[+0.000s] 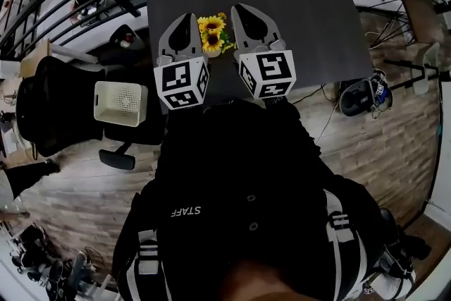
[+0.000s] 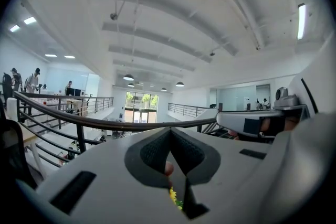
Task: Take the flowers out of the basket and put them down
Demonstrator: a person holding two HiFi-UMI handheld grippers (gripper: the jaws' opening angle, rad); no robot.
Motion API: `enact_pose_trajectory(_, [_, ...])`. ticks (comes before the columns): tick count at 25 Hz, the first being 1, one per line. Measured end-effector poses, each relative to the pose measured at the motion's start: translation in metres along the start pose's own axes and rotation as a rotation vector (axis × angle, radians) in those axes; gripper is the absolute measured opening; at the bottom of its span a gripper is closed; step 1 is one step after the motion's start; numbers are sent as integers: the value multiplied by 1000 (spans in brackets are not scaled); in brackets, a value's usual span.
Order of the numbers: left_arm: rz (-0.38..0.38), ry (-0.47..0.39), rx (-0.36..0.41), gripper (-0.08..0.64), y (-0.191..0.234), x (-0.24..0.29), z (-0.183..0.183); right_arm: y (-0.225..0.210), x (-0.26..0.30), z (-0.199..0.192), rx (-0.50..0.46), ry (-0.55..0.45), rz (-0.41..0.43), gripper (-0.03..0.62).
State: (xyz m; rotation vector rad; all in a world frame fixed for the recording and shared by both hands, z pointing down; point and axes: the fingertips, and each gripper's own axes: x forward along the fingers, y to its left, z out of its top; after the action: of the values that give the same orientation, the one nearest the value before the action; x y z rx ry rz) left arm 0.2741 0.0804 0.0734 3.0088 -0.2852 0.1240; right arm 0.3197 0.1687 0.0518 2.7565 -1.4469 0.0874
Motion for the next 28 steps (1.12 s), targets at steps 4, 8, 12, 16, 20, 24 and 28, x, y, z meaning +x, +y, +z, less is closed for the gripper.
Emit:
enact_pose_trajectory(4, [-20, 3, 5, 2, -1, 8, 2, 1, 6, 2, -1, -5, -2, 14])
enact_pose_trajectory(8, [-35, 1, 10, 2, -4, 14, 3, -2, 9, 2, -4, -10, -9, 14])
enact_pose_trajectory(12, [-37, -1, 12, 2, -2, 17, 4, -4, 12, 3, -6, -14, -20, 14])
enact_pose_trajectory(16, [-34, -5, 9, 2, 3, 19, 5, -3, 18, 3, -9, -11, -16, 14])
enact_pose_trajectory(20, [-30, -1, 11, 2, 7, 22, 2, 0, 22, 1, -17, -7, -5, 14])
enact_pose_trajectory(24, [-27, 9, 11, 2, 9, 26, -3, -2, 26, -2, -22, -2, -5, 14])
enact_pose_trajectory(28, [-31, 22, 6, 2, 10, 29, -6, -4, 28, -3, -26, 6, -6, 14])
